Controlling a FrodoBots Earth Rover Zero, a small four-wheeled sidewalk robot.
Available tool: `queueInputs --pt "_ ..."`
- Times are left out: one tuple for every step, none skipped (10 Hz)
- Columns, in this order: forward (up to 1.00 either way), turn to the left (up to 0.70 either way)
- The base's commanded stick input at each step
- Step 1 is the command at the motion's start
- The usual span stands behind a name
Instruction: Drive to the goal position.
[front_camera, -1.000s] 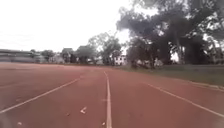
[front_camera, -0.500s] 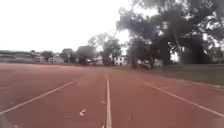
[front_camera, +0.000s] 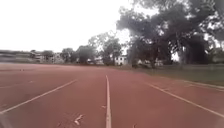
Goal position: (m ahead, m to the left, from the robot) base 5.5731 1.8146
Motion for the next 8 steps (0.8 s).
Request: queueInputs --pt "0.45 0.0" --pt "0.45 0.0" --pt "0.45 0.0" --pt "0.45 0.0" --pt "0.45 0.0" --pt "0.45 0.0" --pt "0.45 0.0" --pt "0.45 0.0"
